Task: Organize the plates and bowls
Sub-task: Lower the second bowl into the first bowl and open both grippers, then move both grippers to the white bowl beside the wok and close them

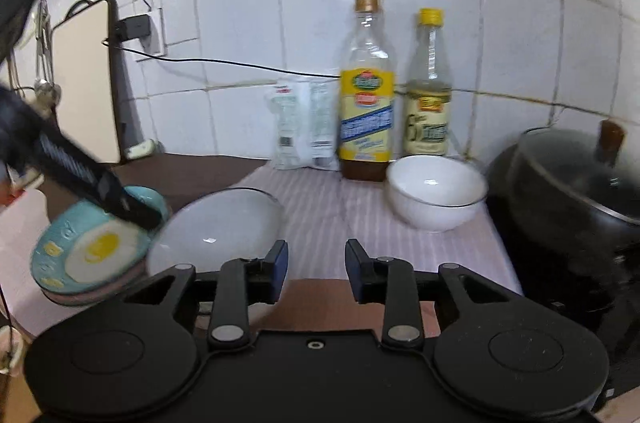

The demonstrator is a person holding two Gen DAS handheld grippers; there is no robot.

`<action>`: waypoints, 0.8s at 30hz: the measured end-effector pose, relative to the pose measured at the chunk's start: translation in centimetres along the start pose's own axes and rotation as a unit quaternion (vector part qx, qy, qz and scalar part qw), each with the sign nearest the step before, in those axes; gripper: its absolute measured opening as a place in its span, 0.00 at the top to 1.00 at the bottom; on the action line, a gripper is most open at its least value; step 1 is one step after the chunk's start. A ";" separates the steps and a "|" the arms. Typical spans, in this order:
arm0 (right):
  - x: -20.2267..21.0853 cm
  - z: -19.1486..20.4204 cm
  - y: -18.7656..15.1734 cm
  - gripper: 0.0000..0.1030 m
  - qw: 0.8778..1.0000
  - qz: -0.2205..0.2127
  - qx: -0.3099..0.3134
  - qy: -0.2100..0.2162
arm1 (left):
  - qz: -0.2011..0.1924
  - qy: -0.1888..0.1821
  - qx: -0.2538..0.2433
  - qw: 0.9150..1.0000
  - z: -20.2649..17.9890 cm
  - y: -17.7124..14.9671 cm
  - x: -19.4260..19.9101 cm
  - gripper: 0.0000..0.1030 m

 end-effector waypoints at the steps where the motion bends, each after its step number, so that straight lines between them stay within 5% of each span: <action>1: 0.0 -0.6 -0.1 0.60 1.000 0.002 0.001 -0.009 | -0.008 -0.008 -0.003 1.000 -0.4 0.5 0.2 0.70; 9: -1.6 -4.1 -0.5 0.58 0.999 0.015 -0.015 -0.045 | -0.041 -0.038 -0.014 0.998 -2.0 3.6 0.1 0.64; 16: -6.0 -6.4 -1.0 0.33 0.996 0.038 -0.022 -0.076 | -0.029 -0.074 -0.047 0.996 -5.8 5.9 -2.8 0.45; 24: -11.8 -8.8 -2.2 0.20 0.992 0.087 -0.059 -0.074 | -0.009 -0.081 -0.079 0.994 -8.8 8.6 -8.7 0.38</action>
Point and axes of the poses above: each gripper's, at about its wrist camera, not at the fingertips, and x roughly against the way its jaws point, z to its left, y to its top, the point moved 10 cm from there along -x, roughly the way its jaws point, and after that the axes turned 7 degrees about x, right-handed, at the moved point
